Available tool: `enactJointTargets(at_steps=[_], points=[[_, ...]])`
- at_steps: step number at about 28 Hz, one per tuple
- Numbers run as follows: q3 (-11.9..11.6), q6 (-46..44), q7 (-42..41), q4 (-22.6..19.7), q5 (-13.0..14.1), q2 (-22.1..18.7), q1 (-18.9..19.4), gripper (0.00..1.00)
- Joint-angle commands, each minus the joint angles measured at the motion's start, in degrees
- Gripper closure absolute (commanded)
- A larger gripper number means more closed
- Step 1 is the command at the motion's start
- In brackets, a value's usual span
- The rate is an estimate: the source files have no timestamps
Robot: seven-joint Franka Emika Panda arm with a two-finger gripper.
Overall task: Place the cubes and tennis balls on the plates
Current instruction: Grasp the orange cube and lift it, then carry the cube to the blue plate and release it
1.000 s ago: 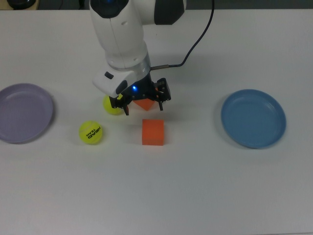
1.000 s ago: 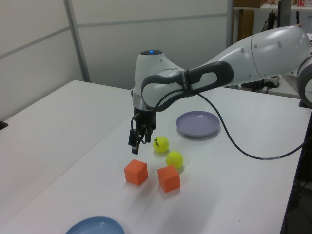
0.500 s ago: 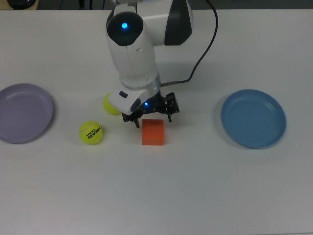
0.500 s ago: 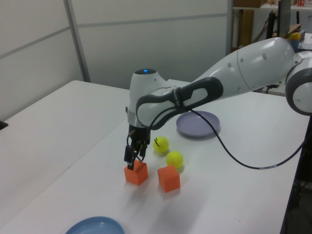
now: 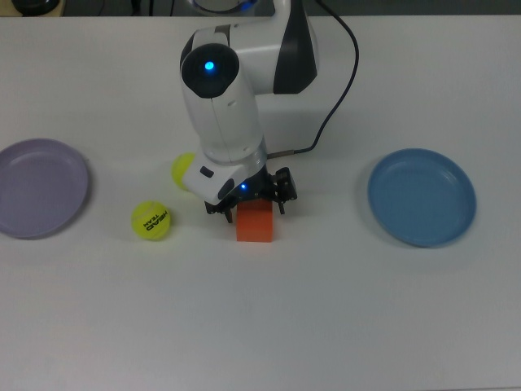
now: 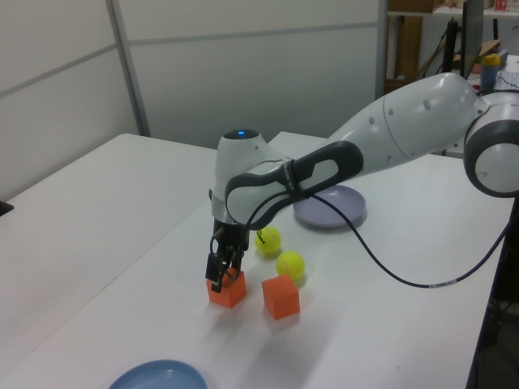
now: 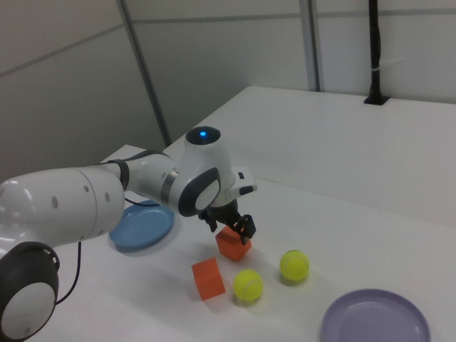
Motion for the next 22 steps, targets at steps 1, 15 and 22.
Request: enactJointTargets(at_steps=[1,15,22], points=[[-0.26,1.53,1.68,0.25,-1.31,1.55,0.54,0.00],[1.58,1.44,5.90,0.34,-2.10,-1.70,1.25,1.00],[4.31,1.44,10.72,0.43,-6.22,-3.98,6.33,1.00]])
